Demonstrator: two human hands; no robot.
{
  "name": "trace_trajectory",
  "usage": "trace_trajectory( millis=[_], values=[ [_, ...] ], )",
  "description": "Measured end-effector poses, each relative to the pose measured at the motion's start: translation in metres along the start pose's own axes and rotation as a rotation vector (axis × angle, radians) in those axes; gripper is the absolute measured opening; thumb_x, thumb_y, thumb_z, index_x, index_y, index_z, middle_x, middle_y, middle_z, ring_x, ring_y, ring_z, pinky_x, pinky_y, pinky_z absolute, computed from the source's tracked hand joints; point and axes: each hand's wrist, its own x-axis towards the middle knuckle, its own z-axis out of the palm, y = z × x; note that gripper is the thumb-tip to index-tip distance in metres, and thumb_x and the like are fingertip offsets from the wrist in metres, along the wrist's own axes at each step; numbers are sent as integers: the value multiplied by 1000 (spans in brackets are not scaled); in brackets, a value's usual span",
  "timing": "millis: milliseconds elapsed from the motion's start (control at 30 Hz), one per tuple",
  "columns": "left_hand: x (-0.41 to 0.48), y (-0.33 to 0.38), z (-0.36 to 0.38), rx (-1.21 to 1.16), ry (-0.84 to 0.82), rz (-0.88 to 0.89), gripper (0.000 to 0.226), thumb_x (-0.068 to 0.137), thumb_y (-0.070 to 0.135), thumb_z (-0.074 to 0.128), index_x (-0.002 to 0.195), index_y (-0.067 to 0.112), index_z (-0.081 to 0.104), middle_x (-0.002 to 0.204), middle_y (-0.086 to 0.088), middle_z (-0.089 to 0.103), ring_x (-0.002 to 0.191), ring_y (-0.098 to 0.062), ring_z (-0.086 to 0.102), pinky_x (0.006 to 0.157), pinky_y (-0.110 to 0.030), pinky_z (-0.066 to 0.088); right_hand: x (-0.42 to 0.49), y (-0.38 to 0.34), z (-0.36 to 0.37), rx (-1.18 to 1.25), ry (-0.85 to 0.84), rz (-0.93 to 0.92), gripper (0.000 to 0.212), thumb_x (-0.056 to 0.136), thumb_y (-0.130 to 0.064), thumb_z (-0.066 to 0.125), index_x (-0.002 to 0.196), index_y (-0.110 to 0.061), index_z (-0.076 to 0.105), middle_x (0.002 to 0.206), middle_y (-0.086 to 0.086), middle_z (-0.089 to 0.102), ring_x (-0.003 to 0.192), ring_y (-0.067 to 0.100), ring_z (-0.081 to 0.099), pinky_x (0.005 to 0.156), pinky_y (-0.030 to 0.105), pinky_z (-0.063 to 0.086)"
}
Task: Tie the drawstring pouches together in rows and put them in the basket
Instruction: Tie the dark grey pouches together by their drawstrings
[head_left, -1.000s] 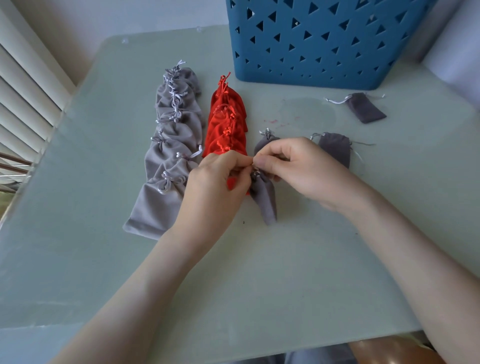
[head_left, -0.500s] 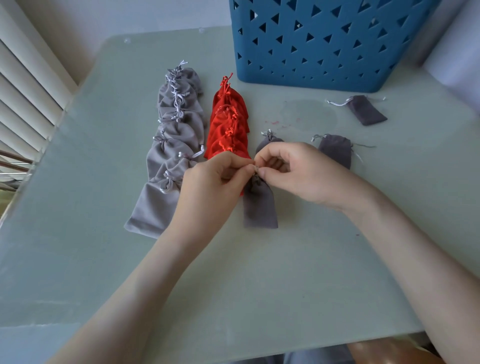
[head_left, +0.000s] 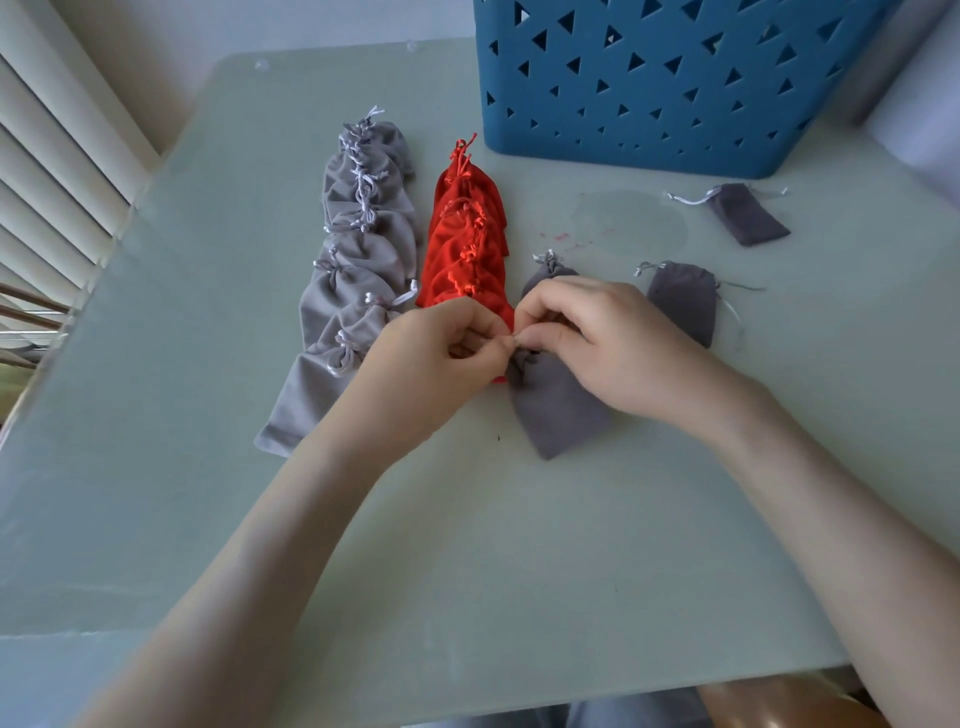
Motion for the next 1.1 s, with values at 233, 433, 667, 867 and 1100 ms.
trace_trajectory(
  millis=[233, 433, 667, 867, 1100],
  values=[
    [-2, 1, 8, 137, 102, 133, 8, 83, 11, 62, 81, 19, 62, 68, 12, 57, 60, 3, 51, 61, -6, 36, 1, -2, 1, 4, -9, 73, 16, 92, -11, 57, 82, -23, 55, 79, -15, 54, 80, 0, 47, 71, 10, 36],
    [1, -5, 20, 327, 289, 370, 4, 78, 7, 57, 81, 4, 58, 74, 4, 52, 72, -16, 47, 63, -20, 34, 0, -4, 4, 111, 42, 162, 17, 93, -19, 59, 78, -27, 56, 70, -17, 58, 66, -10, 50, 64, 9, 37],
    [-2, 0, 15, 198, 310, 358, 3, 84, 14, 56, 84, 12, 55, 76, 19, 50, 75, -9, 46, 67, -14, 34, 0, -6, -4, 436, -35, 173, 16, 93, -11, 58, 84, -24, 62, 80, -7, 65, 75, 2, 58, 76, 20, 47],
    [-4, 4, 12, -248, 77, 125, 5, 83, 23, 56, 80, 19, 57, 66, 15, 58, 64, -2, 54, 64, -18, 45, -2, -3, -12, 415, -77, 145, 22, 90, -6, 61, 79, -24, 63, 75, -13, 62, 73, -1, 55, 74, 15, 45],
    [1, 0, 7, -400, -78, 2, 7, 77, 21, 59, 78, 14, 60, 73, -7, 58, 72, -15, 52, 73, -31, 44, -3, -2, -11, 328, -51, 180, 18, 87, -12, 65, 74, -24, 65, 73, -9, 67, 72, 1, 58, 75, 22, 46]
  ],
)
